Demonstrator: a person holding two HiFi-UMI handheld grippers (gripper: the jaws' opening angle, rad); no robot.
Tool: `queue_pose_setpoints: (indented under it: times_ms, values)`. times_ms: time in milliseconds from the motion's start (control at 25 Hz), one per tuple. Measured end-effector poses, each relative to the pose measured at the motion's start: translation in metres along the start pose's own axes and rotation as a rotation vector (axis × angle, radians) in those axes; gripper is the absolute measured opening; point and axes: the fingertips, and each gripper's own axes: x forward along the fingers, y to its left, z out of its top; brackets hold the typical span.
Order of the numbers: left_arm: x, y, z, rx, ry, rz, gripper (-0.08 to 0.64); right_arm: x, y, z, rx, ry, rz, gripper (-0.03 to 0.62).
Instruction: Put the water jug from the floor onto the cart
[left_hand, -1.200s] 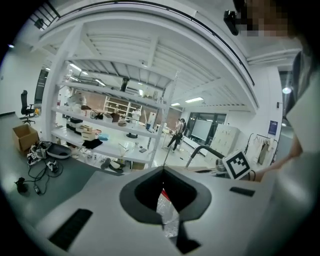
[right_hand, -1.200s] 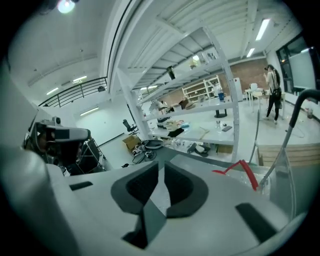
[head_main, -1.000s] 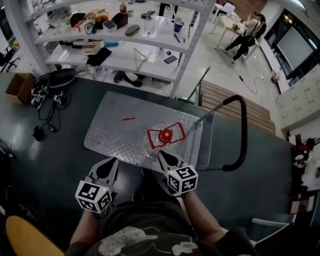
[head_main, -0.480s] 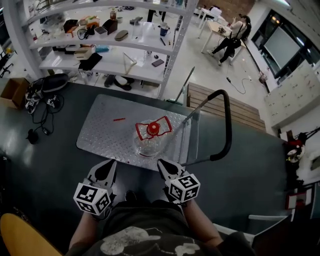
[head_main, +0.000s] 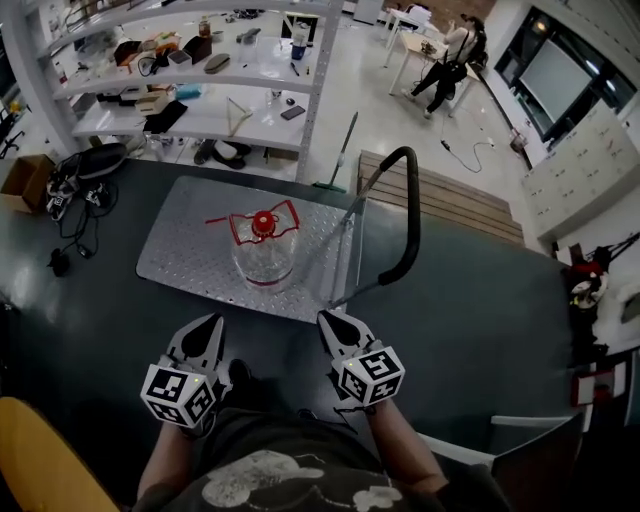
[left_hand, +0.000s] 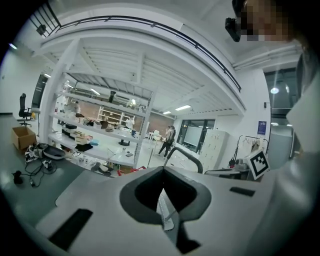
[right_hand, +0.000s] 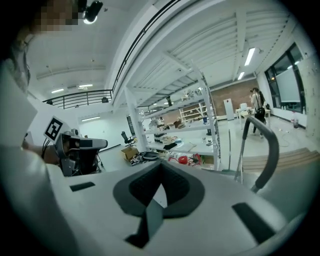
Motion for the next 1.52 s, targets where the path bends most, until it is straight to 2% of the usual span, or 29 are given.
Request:
queue_pose_setpoints:
  times_ms: [200, 400, 680, 1000, 1520]
  values:
    - [-0.019, -0.068, -0.024, -0.025, -0.018, 0.010, 0.008, -0.072, -0.011, -0.022, -0.030, -0.009, 0.000, -0.009]
    - [-0.038, -0.128, -0.029, -0.007, -0.053, 0.005, 0.008, -0.130, -0.004, -0.021, -0.085, -0.052, 0.022, -0.009]
    - [-0.072, -0.186, -0.047, 0.006, -0.063, 0.028, 0.008, -0.186, 0.004, -0.029, -0.127, -0.075, 0.059, -0.011]
    - [-0.105, -0.193, -0.060, -0.010, -0.061, 0.088, 0.008, -0.200, 0.015, -0.046, -0.119, -0.057, 0.090, -0.011]
    - [-0.104, -0.188, -0.057, 0.000, -0.051, 0.073, 0.008, -0.216, -0.016, -0.074, -0.064, 0.010, -0.029, -0.011]
